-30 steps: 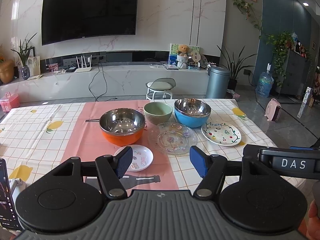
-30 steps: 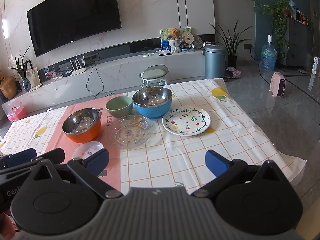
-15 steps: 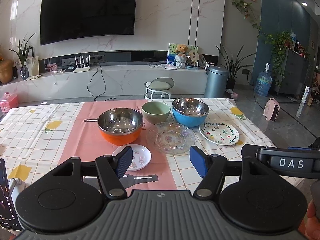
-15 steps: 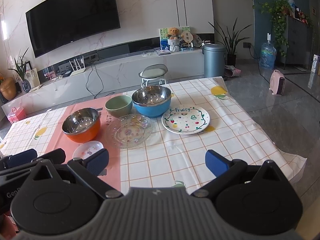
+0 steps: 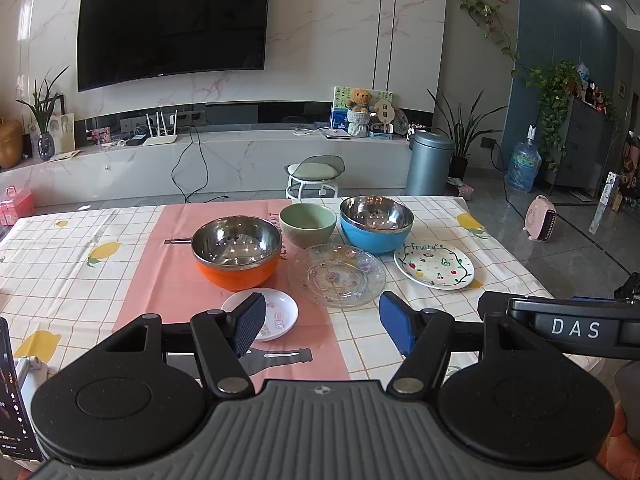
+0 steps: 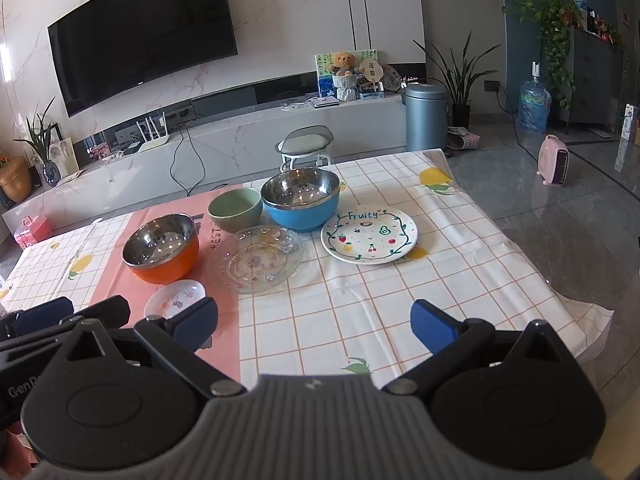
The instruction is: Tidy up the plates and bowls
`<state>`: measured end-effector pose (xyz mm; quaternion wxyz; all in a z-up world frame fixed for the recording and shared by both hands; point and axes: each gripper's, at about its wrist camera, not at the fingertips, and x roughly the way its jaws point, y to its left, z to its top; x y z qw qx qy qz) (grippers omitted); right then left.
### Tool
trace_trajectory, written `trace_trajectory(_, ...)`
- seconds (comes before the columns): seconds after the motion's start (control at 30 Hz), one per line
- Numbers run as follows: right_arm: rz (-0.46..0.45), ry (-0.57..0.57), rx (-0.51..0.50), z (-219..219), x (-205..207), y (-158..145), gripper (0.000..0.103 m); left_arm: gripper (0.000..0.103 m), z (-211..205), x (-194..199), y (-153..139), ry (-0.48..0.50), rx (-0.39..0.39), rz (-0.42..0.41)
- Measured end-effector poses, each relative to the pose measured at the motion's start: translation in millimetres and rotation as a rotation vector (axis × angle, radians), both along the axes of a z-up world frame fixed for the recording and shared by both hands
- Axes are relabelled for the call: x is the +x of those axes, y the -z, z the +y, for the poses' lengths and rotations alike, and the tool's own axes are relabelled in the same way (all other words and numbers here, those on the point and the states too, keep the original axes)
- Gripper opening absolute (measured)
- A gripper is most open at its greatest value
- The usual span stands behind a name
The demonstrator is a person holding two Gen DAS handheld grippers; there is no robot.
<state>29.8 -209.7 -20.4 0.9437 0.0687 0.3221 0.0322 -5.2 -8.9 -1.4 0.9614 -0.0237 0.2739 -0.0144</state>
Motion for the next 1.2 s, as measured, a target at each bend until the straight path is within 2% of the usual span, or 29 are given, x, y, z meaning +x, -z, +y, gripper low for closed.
trace_trajectory(1.2,0.019,0.007,0.007,-1.7,-0.4,2.4,0.1,0.076,-4.8,-2.4,0.7,0.005,-0.007,0.003)
